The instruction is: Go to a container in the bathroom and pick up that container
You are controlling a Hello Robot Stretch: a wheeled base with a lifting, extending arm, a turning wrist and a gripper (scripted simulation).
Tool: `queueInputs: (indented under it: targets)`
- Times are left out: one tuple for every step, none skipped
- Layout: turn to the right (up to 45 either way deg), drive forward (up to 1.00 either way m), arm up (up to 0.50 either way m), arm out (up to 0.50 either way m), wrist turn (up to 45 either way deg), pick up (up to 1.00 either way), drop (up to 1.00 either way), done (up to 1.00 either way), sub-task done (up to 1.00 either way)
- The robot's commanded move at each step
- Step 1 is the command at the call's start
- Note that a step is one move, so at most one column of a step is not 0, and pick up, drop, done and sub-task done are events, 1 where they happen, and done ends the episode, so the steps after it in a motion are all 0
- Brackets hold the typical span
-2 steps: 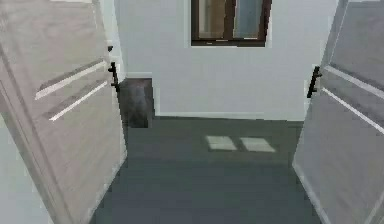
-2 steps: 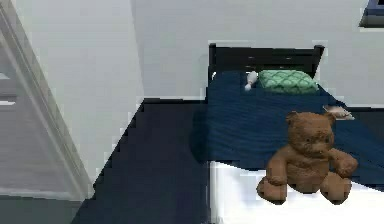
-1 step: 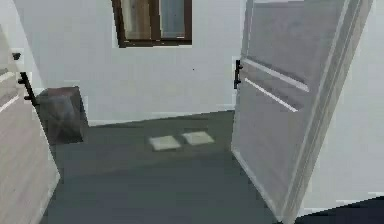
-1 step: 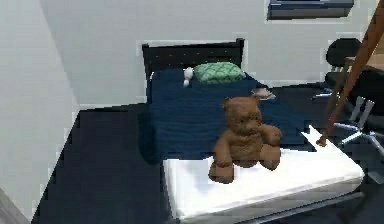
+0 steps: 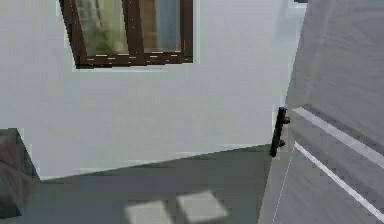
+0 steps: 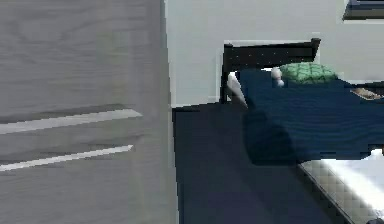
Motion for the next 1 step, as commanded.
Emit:
queueInputs:
  targets:
    - [0.0,1.00,0.00,0.00,0.0,0.00,0.00,0.00,0.00]
